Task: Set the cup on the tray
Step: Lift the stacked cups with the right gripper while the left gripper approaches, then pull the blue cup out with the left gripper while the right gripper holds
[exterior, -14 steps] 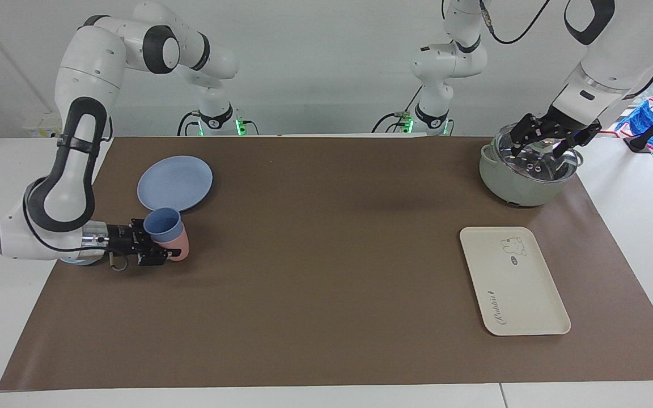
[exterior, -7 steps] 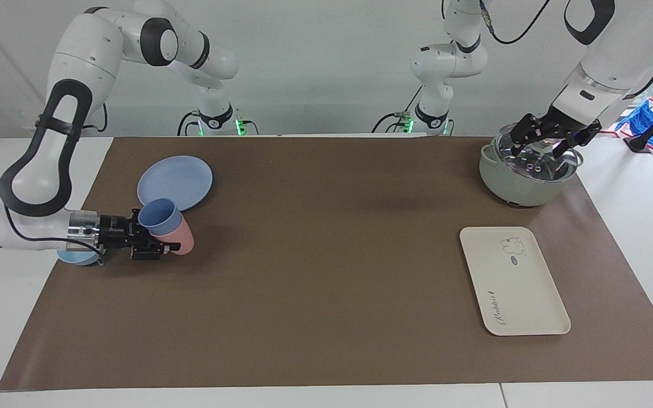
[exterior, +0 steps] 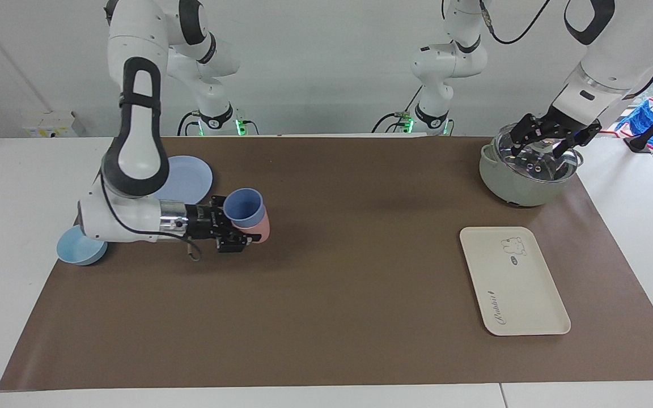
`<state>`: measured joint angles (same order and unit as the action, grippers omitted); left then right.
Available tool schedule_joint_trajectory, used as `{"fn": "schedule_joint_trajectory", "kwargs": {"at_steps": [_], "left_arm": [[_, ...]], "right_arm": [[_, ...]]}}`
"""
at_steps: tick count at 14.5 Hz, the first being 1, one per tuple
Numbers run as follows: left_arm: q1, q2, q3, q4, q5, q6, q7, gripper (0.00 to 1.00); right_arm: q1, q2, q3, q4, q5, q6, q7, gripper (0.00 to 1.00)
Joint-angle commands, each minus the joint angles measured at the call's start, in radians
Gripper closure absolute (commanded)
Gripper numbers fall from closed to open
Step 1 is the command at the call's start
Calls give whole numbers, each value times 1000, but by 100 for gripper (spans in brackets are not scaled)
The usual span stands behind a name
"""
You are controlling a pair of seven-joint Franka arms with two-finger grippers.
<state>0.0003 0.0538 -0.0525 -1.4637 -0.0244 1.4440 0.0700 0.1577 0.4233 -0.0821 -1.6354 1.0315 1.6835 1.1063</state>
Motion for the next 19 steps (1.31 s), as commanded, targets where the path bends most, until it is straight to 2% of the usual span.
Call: {"fn": "schedule_joint_trajectory", "kwargs": {"at_steps": [1, 5, 7, 10, 15, 17, 19], "left_arm": [[3, -12, -1, -17, 14, 4, 5, 0], [-6, -15, -3, -20, 14, -10, 2, 0], [7, -17, -1, -20, 14, -2, -16, 0], [6, -22, -7, -29, 9, 12, -166, 0], [-157, -78, -13, -182, -12, 257, -575, 0], [-181, -81, -12, -199, -90, 324, -677, 0], [-241, -91, -12, -265, -114, 439, -769, 0]], "right_arm": [[89, -58, -5, -67, 90, 93, 127, 100], [270, -87, -5, -90, 139, 298, 286, 100], [350, -90, -5, -104, 153, 393, 308, 100], [460, -89, -5, -116, 191, 556, 340, 100], [546, -80, -5, -116, 252, 709, 363, 100], [548, -78, -5, -116, 252, 725, 363, 100], [548, -78, -5, -116, 254, 726, 363, 100]]}}
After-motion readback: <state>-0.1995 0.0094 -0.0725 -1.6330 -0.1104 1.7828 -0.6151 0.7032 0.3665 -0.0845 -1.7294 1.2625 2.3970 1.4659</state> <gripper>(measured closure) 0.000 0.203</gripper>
